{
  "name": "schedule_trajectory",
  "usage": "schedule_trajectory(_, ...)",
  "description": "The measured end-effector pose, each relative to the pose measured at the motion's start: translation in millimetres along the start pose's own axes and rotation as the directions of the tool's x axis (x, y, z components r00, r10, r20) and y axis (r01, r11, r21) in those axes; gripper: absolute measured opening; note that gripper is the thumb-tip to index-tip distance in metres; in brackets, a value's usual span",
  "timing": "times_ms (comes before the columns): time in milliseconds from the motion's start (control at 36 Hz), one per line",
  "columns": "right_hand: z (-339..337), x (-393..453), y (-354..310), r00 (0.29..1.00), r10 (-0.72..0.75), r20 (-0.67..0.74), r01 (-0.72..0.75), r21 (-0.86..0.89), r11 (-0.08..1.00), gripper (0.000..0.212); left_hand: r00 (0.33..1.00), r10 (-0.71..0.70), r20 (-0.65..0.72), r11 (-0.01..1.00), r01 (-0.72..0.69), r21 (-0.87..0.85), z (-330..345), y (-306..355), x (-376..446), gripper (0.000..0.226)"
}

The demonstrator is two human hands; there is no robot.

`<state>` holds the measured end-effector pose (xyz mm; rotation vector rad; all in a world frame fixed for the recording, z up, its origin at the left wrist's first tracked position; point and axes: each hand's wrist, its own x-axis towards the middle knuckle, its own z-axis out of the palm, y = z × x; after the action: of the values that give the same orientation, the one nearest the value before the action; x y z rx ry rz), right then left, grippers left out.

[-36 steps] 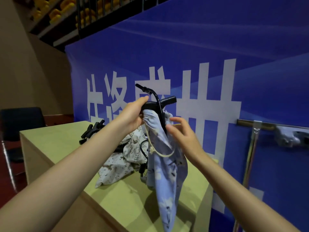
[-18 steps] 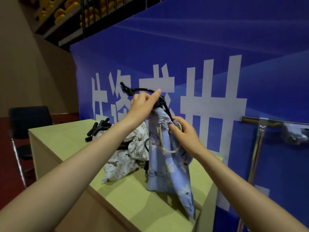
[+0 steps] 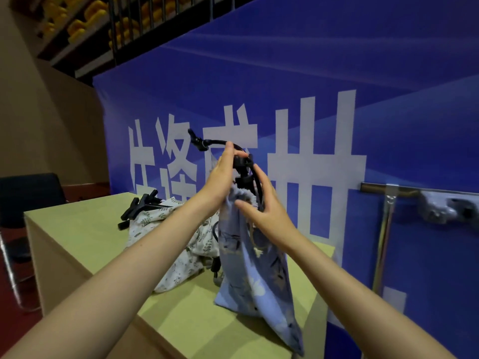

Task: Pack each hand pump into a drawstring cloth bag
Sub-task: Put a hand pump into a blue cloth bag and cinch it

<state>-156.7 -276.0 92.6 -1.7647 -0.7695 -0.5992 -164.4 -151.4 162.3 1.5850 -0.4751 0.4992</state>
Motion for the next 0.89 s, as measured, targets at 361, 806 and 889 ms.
schedule_trajectory(361, -14.6, 11.1, 11.2, 0.97, -0.108, -0.216, 0.083, -0.12, 0.989, 0.016, 0.983, 0.153, 0.103, 0.957, -0.173, 0.231, -6.5, -5.4, 0.9, 0.019)
schedule_trajectory(806, -48.1, 19.9, -7.3, 0.799, -0.521, -0.299, 0.353, -0.469, 0.81, 0.018, 0.976, 0.211, -0.049, 0.926, -0.183, 0.33, -4.3, -7.1, 24.9, 0.006)
schedule_trajectory(889, -53.9, 17.1, -12.1, 0.784, -0.551, -0.286, 0.382, -0.476, 0.792, 0.018, 0.963, 0.263, -0.051, 0.909, -0.23, 0.348, -2.5, -6.1, 27.8, 0.007)
